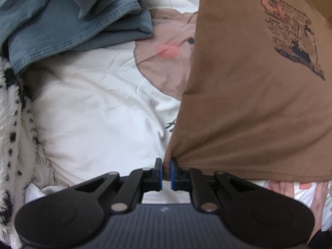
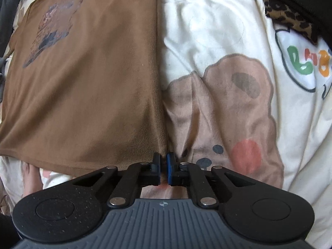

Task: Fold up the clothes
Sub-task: 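Open and re-close the right gripper on the side edge while the left gripper holds, then open both grippers to release the T-shirt side edge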

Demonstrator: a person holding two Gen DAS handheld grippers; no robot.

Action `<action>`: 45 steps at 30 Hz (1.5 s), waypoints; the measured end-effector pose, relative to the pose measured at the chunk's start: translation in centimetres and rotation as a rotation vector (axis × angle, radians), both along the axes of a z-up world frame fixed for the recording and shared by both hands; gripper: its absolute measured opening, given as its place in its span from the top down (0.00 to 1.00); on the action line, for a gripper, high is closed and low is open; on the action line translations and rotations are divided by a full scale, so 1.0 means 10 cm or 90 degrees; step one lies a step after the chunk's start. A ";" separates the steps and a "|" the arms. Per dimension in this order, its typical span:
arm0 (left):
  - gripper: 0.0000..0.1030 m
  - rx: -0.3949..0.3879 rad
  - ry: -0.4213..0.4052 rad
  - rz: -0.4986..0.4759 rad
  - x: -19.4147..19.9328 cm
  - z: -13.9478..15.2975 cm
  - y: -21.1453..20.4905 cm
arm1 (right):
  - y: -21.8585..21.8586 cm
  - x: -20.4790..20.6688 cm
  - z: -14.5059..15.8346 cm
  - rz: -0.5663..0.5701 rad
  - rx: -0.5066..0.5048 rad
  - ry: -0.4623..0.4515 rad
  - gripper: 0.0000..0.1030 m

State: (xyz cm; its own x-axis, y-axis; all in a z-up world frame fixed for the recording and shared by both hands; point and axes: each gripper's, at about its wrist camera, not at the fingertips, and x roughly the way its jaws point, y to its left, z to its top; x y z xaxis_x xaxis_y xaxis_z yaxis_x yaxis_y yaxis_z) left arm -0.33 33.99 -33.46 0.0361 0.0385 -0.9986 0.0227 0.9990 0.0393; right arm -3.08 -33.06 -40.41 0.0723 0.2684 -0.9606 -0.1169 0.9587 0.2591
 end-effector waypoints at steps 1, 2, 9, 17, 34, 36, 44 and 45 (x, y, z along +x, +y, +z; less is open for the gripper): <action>0.93 -0.006 -0.005 0.003 -0.01 0.05 0.01 | -0.01 0.00 0.05 0.001 0.000 0.000 0.96; 0.93 -0.013 -0.009 0.006 -0.01 0.10 0.01 | -0.03 -0.01 0.11 0.003 0.000 0.001 0.97; 0.93 -0.063 -0.033 -0.001 -0.08 0.46 -0.05 | -0.14 -0.01 0.64 0.047 -0.023 0.000 0.97; 0.93 -0.069 -0.029 0.007 -0.17 0.45 0.04 | -0.03 0.11 0.88 0.089 -0.058 0.013 0.97; 0.93 -0.045 0.035 0.040 -0.17 -0.51 0.21 | 0.00 0.04 0.02 -0.005 -0.097 0.091 0.97; 0.93 -0.048 0.037 0.042 -0.17 -0.54 0.22 | 0.00 0.03 -0.04 -0.011 -0.099 0.091 0.97; 0.91 -0.062 0.042 0.056 -0.16 -0.61 0.31 | 0.00 0.00 -0.10 -0.036 -0.105 0.085 0.89; 0.91 -0.064 0.045 0.062 -0.16 -0.62 0.32 | -0.03 0.00 -0.10 -0.044 -0.102 0.087 0.89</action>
